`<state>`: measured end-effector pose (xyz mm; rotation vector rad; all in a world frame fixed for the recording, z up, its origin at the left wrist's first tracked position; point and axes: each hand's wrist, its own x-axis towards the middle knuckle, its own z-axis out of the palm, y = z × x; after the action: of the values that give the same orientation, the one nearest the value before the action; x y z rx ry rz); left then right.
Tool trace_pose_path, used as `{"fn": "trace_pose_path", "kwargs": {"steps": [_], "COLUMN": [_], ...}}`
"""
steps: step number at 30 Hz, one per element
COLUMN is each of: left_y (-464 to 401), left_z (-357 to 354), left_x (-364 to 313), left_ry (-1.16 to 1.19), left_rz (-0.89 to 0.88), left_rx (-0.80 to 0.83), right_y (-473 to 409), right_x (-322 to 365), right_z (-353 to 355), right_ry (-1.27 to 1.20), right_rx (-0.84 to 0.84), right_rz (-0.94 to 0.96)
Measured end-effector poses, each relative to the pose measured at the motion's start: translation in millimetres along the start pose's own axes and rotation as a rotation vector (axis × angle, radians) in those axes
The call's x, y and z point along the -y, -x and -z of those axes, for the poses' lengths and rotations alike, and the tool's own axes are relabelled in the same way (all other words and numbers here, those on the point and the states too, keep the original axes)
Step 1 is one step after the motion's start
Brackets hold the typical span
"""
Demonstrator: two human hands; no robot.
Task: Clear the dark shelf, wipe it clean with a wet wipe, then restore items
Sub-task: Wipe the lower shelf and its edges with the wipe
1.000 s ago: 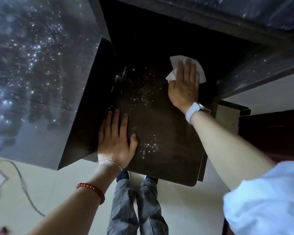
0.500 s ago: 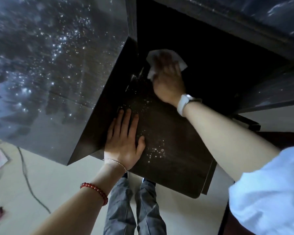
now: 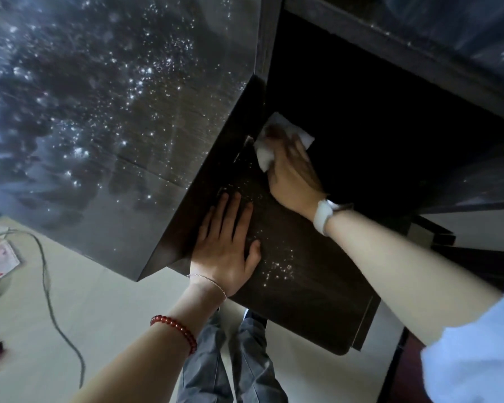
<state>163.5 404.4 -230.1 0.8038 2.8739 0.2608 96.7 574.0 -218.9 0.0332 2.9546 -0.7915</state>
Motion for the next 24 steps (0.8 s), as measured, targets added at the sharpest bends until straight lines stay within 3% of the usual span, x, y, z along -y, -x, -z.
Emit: {"fn": "trace_pose_path", "kwargs": {"steps": [2, 4, 8, 11, 16, 17, 21, 24], "left_y": [0.0, 0.1, 0.1, 0.0, -0.3, -0.2, -0.1, -0.4], "left_z": [0.3, 0.4, 1.4, 1.0, 1.6, 1.1, 0.3, -0.4], "left_x": [0.1, 0.0, -0.9, -0.7, -0.4, -0.2, -0.3, -0.1], "left_ry": [0.002, 0.003, 0.001, 0.0, -0.016, -0.014, -0.004, 0.001], "left_rz": [-0.002, -0.001, 0.008, 0.001, 0.004, 0.002, 0.006, -0.001], "left_rx": [-0.003, -0.013, -0.014, 0.014, 0.019, 0.009, 0.004, 0.009], "right_y": [19.7, 17.3, -30.8, -31.1, 32.5, 30.9, -21.7, -45.3], "right_x": [-3.4, -12.8, -26.6, -10.7, -12.1, -20.4, -43.3, -48.0], "right_z": [7.7, 19.4, 26.4, 10.8, 14.1, 20.2, 28.1, 29.0], "right_ry": [0.017, 0.061, 0.07, 0.082, 0.11, 0.146, 0.281, 0.312], "right_rx": [0.086, 0.095, 0.004, 0.006, 0.182, 0.206, 0.144, 0.115], "right_rz": [0.166, 0.218, -0.091, -0.119, 0.315, 0.321, -0.043, -0.135]}}
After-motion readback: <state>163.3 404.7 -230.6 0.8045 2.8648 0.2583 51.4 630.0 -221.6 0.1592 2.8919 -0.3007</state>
